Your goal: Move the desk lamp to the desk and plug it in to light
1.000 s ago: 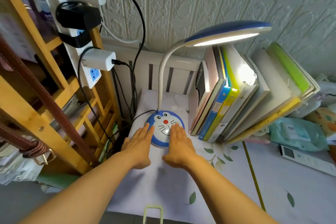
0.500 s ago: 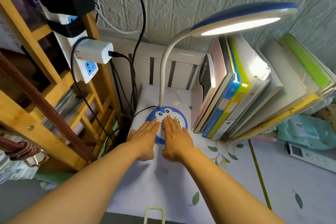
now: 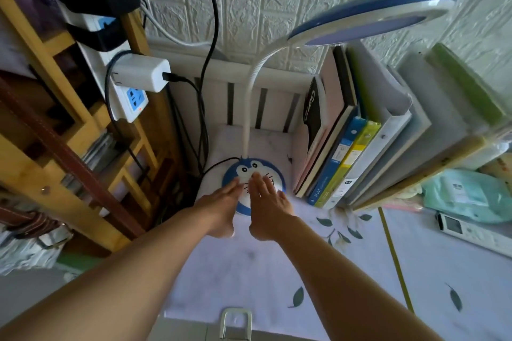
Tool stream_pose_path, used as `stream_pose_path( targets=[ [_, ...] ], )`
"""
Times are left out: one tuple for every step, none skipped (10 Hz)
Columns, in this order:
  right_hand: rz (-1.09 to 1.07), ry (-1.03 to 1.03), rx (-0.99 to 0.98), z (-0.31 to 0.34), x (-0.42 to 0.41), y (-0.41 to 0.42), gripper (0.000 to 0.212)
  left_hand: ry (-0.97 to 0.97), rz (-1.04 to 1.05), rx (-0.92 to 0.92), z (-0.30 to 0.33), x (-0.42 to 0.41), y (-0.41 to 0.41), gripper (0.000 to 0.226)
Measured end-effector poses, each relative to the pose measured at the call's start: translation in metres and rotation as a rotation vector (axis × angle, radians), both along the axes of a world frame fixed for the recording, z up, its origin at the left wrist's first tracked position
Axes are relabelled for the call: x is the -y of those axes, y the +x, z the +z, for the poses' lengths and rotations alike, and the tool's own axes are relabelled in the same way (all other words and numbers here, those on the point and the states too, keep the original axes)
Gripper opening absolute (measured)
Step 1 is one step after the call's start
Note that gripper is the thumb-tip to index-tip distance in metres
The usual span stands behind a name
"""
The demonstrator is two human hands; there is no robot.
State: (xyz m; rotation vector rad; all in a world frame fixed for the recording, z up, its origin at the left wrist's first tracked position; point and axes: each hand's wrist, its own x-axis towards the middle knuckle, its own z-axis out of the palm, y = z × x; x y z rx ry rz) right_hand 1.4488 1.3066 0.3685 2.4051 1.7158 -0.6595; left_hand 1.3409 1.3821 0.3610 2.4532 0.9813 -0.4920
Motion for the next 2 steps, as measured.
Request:
stream_pose_path(
  targets=[
    [-0.126,0.034,-0.201,0.0025,0.0037,-0.0001,0.100,0.001,0.026,-0.008,0.0027,0.0009,-0.0011,0.107],
    [-0.188,0.065,-0.191,-0.0009,0.0112,-0.0004,0.110,0.017,0.062,-0.006,0.0053,0.0036,-0.0064,0.113]
  ],
)
